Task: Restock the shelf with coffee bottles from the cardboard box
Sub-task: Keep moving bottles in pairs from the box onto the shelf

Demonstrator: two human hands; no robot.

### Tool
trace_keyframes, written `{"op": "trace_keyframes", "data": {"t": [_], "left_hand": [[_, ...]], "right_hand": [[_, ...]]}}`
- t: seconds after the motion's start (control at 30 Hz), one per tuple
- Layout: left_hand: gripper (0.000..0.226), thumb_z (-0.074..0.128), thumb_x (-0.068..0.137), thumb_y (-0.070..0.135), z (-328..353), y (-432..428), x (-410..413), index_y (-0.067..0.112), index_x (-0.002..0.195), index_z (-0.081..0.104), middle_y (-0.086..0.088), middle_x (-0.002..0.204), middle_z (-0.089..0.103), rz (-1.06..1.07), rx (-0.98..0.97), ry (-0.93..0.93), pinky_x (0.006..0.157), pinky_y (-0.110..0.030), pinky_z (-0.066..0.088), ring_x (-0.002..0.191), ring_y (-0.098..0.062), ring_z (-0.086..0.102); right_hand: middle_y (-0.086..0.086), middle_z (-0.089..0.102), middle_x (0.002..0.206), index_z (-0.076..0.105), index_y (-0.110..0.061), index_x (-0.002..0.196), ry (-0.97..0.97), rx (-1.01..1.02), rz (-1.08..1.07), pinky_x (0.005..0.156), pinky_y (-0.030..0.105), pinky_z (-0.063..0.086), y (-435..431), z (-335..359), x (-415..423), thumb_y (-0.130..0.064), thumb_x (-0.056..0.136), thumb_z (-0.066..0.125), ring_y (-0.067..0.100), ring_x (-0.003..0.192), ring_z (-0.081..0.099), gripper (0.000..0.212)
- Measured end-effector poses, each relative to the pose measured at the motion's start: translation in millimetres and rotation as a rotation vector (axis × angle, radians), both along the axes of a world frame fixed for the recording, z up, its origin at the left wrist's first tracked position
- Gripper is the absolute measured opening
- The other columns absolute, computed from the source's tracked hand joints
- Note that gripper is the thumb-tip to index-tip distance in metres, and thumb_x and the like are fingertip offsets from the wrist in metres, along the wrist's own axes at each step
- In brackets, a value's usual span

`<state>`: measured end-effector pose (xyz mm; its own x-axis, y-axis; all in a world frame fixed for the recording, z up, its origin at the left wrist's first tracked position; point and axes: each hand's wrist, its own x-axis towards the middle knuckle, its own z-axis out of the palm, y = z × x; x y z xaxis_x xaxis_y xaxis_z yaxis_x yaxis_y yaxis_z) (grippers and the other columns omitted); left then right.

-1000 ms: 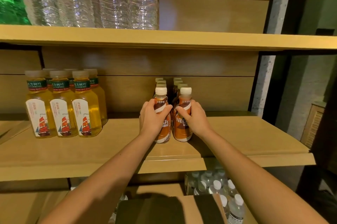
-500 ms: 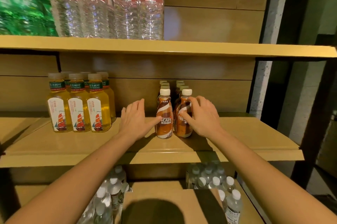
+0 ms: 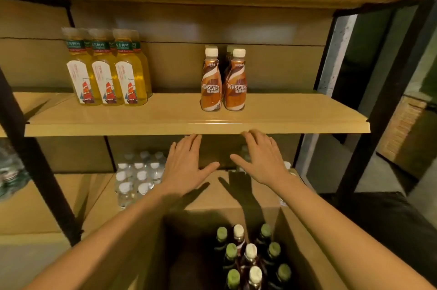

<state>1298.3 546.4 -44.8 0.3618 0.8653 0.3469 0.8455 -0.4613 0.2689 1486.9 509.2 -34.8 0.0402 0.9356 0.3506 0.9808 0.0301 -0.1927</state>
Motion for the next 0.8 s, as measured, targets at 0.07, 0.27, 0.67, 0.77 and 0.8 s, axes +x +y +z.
{"op": "trace_keyframes", "data": {"t": [0.07, 0.27, 0.67, 0.77, 0.8], "left_hand": [[0.084, 0.044, 0.086, 0.061, -25, 0, 6, 0.017, 0.149, 0.012, -0.004, 0.158, 0.013, -0.006, -0.070, 0.046, 0.119, -0.041, 0.007, 0.146, -0.021, 0.011], [0.088, 0.039, 0.075, 0.073, -94, -11, 23, 0.007, 0.134, 0.046, -0.013, 0.137, 0.052, -0.038, -0.076, 0.061, 0.105, -0.041, 0.039, 0.124, -0.028, 0.052], [0.073, 0.049, 0.087, 0.054, -221, -4, 27, 0.014, 0.143, 0.024, -0.008, 0.145, 0.039, -0.021, -0.499, 0.080, 0.104, -0.039, 0.038, 0.130, -0.025, 0.042], [0.068, 0.051, 0.089, 0.046, -244, 4, 28, 0.013, 0.142, 0.025, -0.009, 0.145, 0.039, 0.029, -0.598, 0.065, 0.101, -0.040, 0.041, 0.131, -0.027, 0.043], [0.066, 0.052, 0.089, 0.043, -250, 6, 29, 0.013, 0.142, 0.026, -0.009, 0.144, 0.039, 0.043, -0.614, 0.058, 0.100, -0.040, 0.041, 0.131, -0.027, 0.043]], "right_hand": [[0.009, 0.030, 0.151, 0.030, -0.019, 0.143, 0.017, -0.056, -0.015, 0.116, 0.046, 0.022, -7, -27, 4, -0.055, 0.090, 0.044, 0.026, 0.141, 0.026, 0.066], [0.007, 0.039, 0.143, 0.033, -0.017, 0.140, 0.016, -0.203, -0.045, 0.111, 0.040, 0.027, -19, -100, 7, -0.054, 0.090, 0.045, 0.025, 0.132, 0.035, 0.064], [0.012, 0.051, 0.130, 0.042, -0.012, 0.130, 0.109, -0.525, -0.152, 0.099, 0.042, 0.040, -7, -217, 9, -0.043, 0.092, 0.047, 0.031, 0.122, 0.047, 0.049], [0.016, 0.057, 0.122, 0.047, -0.010, 0.124, 0.206, -0.591, -0.220, 0.089, 0.041, 0.045, 4, -237, 14, -0.043, 0.093, 0.048, 0.034, 0.116, 0.051, 0.046], [0.016, 0.059, 0.119, 0.048, -0.010, 0.122, 0.229, -0.604, -0.237, 0.087, 0.041, 0.047, 8, -243, 16, -0.043, 0.092, 0.049, 0.034, 0.113, 0.053, 0.045]]}}
